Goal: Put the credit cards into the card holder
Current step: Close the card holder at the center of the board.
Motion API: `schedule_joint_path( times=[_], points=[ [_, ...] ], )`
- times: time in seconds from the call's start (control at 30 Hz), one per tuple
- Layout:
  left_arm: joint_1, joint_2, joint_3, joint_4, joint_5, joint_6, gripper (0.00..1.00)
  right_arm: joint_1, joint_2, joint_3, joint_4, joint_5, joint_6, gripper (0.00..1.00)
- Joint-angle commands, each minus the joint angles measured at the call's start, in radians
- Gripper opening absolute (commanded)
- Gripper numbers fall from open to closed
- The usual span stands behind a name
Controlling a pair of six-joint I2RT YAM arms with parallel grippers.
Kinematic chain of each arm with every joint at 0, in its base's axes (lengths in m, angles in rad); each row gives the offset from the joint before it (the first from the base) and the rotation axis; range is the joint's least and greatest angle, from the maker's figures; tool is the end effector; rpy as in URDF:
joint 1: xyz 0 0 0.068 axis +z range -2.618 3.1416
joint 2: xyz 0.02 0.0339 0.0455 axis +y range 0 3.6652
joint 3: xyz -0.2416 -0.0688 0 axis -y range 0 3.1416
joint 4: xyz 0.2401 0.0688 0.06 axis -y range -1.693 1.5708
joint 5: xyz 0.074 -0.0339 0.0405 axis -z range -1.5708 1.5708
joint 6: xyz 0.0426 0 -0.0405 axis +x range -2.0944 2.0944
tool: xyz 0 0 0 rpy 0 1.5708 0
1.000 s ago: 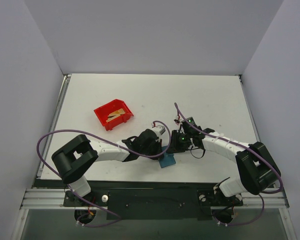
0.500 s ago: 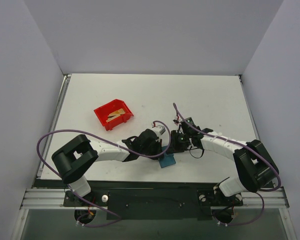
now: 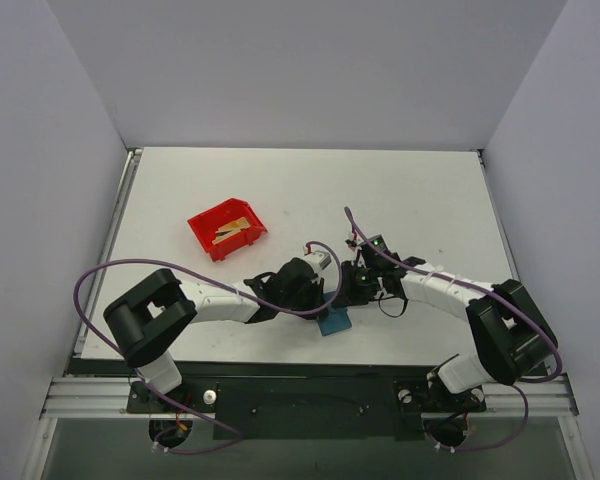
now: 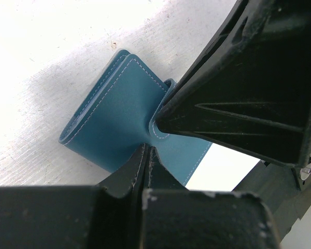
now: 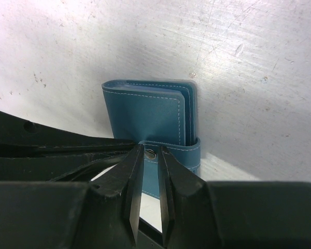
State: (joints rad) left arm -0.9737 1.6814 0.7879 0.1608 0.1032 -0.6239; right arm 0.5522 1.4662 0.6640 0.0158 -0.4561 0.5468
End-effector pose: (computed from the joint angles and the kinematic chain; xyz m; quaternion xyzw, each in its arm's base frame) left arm 0.1821 -0.2757 0.1263 0.1794 0.8947 -0.3240 0.2497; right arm 0.2320 0.1650 0.1434 -0.0888 0.8999 0.3726 0.2084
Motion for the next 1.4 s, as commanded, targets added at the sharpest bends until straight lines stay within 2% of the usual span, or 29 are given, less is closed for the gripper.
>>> schedule_joint_path(
  times=[0.0, 0.57, 1.0, 1.37],
  points=[
    [-0.006, 0.024, 0.014, -0.053, -0.002, 0.012, 0.0, 0.012, -0.003, 0.005, -0.004, 0.002, -0.027, 0.14],
    [-0.005, 0.023, 0.014, -0.052, 0.001, 0.013, 0.0, 0.038, 0.002, 0.014, -0.04, 0.011, -0.059, 0.14],
    [-0.006, 0.029, 0.02, -0.053, 0.0, 0.013, 0.0, 0.089, 0.026, 0.046, -0.091, 0.099, -0.085, 0.13],
    [-0.006, 0.026, 0.017, -0.052, 0.0, 0.012, 0.0, 0.112, 0.04, 0.059, -0.131, 0.158, -0.096, 0.03]
  ],
)
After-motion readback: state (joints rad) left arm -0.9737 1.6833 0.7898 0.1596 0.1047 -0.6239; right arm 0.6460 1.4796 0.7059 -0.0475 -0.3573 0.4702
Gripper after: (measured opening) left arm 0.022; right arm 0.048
